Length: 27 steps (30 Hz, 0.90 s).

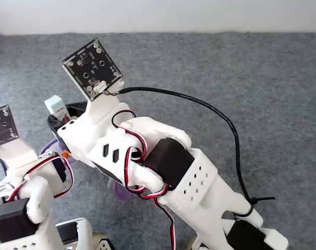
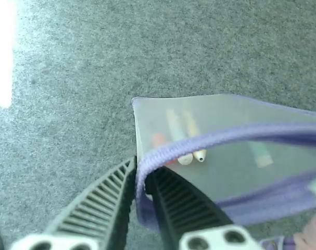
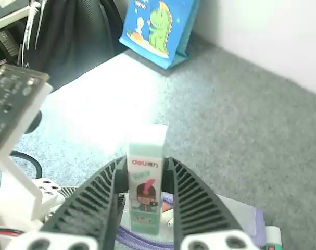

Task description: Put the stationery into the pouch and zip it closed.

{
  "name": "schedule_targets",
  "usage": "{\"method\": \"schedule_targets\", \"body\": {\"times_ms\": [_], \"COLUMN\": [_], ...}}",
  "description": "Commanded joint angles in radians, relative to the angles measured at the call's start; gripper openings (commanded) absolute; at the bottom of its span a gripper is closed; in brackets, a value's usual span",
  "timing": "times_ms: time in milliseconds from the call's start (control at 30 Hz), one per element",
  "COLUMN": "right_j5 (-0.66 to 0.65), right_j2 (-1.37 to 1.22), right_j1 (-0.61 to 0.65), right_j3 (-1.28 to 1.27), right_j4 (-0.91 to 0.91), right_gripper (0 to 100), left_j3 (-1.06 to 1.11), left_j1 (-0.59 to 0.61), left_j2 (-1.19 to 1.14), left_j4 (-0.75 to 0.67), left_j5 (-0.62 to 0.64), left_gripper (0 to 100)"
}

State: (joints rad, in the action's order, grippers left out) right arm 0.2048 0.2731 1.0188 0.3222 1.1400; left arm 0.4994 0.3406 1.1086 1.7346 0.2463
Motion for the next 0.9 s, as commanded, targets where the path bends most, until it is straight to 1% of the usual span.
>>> {"method": "schedule_targets", "body": {"times_ms": [0,200,367,500,633,700,800,867], "right_j5": [-0.029,-0.032,-0.032,-0.060,-0.153,-0.192,-0.242,-0.245], "right_j2": [0.041,0.036,0.108,0.176,0.223,0.237,0.260,0.286], "right_j1": [0.012,-0.015,-0.016,-0.030,-0.058,-0.065,-0.065,-0.065], "right_j3": [0.005,-0.143,-0.319,-0.543,-0.747,-0.816,-0.893,-0.933], "right_j4": [-0.030,-0.073,-0.150,-0.306,-0.590,-0.704,-0.751,-0.756], "right_gripper": [0.8,0.8,0.8,0.8,0.8,0.8,0.8,1.1], "left_j3": [-0.001,-0.002,-0.005,-0.005,-0.005,-0.005,-0.005,-0.005], "left_j1": [0.005,0.005,0.005,0.005,0.005,0.005,0.005,0.005], "left_j2": [-0.008,-0.008,-0.008,-0.008,-0.008,-0.008,-0.008,-0.008], "left_j4": [0.015,0.009,0.009,0.009,0.011,0.011,0.011,0.011], "left_j5": [-0.009,-0.009,-0.009,-0.008,-0.008,-0.008,-0.008,-0.008], "left_gripper": [1,1,1,1,1,1,1,1]}}
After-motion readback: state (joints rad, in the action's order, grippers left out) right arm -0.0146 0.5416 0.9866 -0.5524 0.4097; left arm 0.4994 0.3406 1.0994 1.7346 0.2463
